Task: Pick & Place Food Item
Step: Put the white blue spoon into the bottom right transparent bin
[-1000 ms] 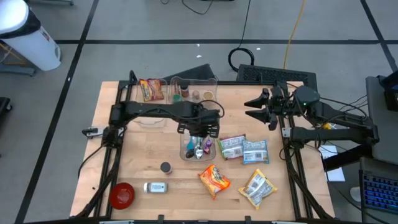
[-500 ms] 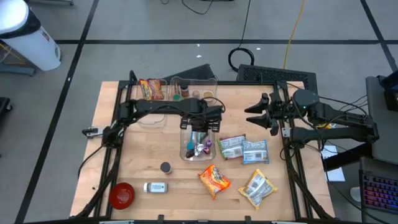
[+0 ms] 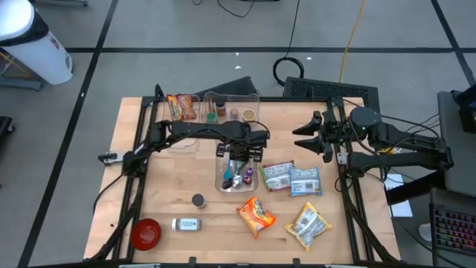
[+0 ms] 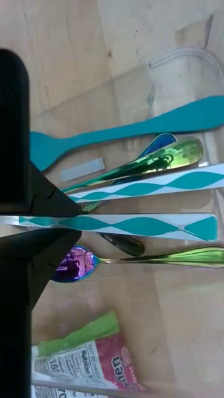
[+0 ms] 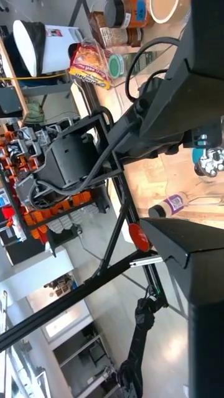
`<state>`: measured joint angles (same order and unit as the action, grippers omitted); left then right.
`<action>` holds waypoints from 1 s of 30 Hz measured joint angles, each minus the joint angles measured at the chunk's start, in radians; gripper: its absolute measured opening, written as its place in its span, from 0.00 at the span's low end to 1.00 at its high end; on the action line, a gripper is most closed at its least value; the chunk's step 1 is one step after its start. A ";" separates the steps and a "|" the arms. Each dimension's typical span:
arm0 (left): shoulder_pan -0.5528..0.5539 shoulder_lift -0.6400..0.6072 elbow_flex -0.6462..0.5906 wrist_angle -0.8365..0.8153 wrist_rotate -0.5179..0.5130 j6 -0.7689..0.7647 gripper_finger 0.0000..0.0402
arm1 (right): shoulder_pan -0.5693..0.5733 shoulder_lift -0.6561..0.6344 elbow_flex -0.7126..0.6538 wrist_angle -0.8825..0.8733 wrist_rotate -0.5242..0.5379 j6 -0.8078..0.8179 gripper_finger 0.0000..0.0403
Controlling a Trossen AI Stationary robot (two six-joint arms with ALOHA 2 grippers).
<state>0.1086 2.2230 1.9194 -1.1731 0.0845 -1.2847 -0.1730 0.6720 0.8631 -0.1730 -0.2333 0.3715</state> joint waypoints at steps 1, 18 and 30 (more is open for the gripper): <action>0.000 0.000 0.000 -0.003 0.001 0.001 0.06 | 0.000 0.000 0.000 -0.003 0.000 -0.007 0.52; 0.003 0.001 -0.030 0.004 0.012 0.023 0.06 | 0.000 -0.061 -0.178 0.170 0.001 0.105 0.52; 0.005 0.001 -0.040 0.008 0.023 0.038 0.06 | 0.000 -0.106 -0.210 0.224 0.024 0.116 0.52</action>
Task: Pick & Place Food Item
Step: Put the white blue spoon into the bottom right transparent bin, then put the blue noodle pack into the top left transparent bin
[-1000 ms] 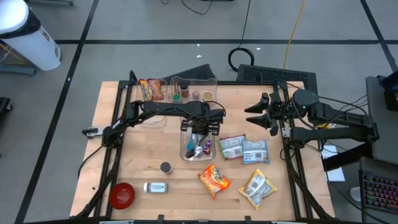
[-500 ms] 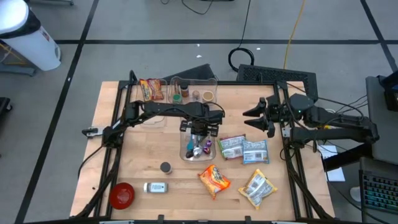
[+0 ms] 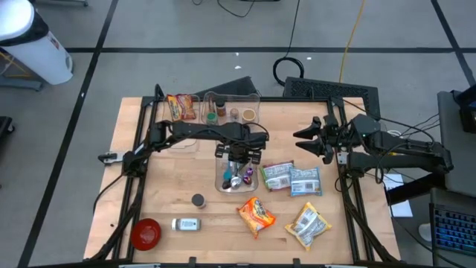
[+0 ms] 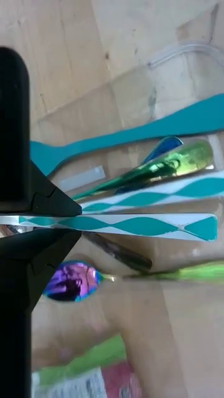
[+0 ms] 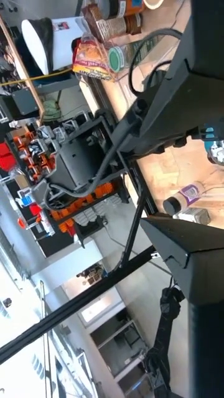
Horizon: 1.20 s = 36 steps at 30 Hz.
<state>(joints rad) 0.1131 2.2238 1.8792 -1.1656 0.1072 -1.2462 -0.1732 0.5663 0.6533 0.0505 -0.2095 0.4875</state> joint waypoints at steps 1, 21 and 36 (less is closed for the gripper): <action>0.000 0.000 -0.007 0.000 0.005 -0.005 0.06 | 0.000 -0.001 0.000 -0.001 0.002 0.000 0.52; -0.010 0.000 -0.065 0.099 0.021 -0.041 0.07 | 0.000 -0.003 0.000 -0.002 0.000 0.002 0.52; -0.004 0.000 -0.059 0.121 0.026 -0.001 0.30 | 0.000 -0.003 0.000 -0.002 -0.001 0.001 0.52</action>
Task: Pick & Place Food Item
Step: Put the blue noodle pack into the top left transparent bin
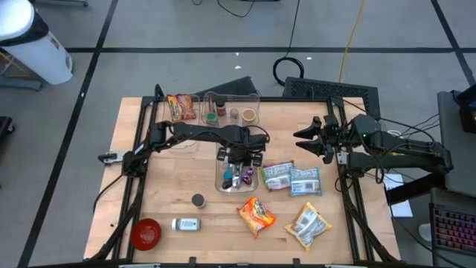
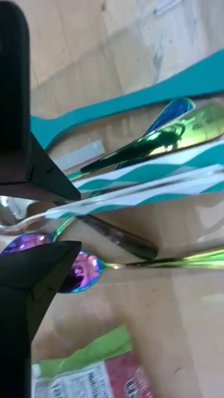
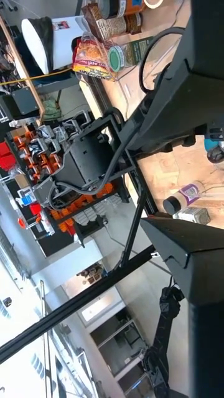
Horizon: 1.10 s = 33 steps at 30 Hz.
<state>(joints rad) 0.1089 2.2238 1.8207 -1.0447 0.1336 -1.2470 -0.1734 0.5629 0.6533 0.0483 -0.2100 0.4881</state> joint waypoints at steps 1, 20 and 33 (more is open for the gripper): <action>0.002 0.000 0.002 0.000 0.011 0.010 0.31 | 0.000 0.000 0.000 0.000 0.000 0.000 0.52; 0.002 -0.249 0.004 0.007 0.039 0.218 0.33 | 0.000 0.000 0.000 -0.015 -0.001 -0.026 0.52; -0.121 -0.401 0.005 0.291 -0.074 0.537 0.33 | -0.002 0.015 0.000 -0.149 -0.145 -0.137 0.52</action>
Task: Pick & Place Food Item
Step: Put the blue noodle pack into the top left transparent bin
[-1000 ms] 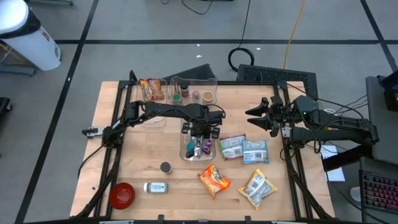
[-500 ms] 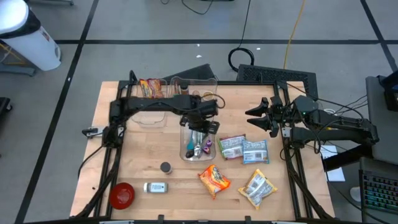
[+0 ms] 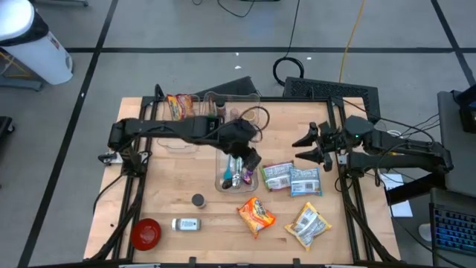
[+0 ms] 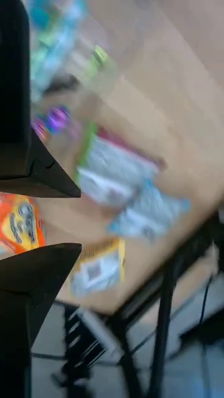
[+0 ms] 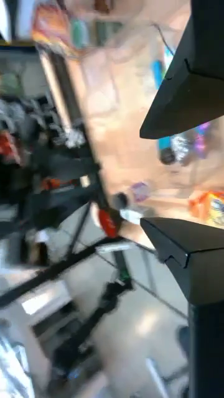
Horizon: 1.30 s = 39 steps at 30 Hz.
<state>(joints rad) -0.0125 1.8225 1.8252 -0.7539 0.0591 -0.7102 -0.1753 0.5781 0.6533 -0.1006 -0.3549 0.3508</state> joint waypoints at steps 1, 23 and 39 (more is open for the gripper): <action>-0.012 0.000 0.000 0.032 0.000 0.033 0.33 | 0.000 0.002 0.000 -0.018 -0.016 -0.013 0.52; 0.041 -0.045 0.000 0.150 0.100 0.261 0.33 | 0.105 0.269 0.010 -0.418 0.071 -0.285 0.52; 0.070 -0.045 0.000 0.150 0.179 0.324 0.33 | 0.103 0.551 0.011 -0.422 0.223 -0.346 0.52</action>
<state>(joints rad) 0.0578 1.7775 1.8248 -0.6035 0.2384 -0.3862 -0.0719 1.1295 0.6640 -0.5222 -0.1323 0.0048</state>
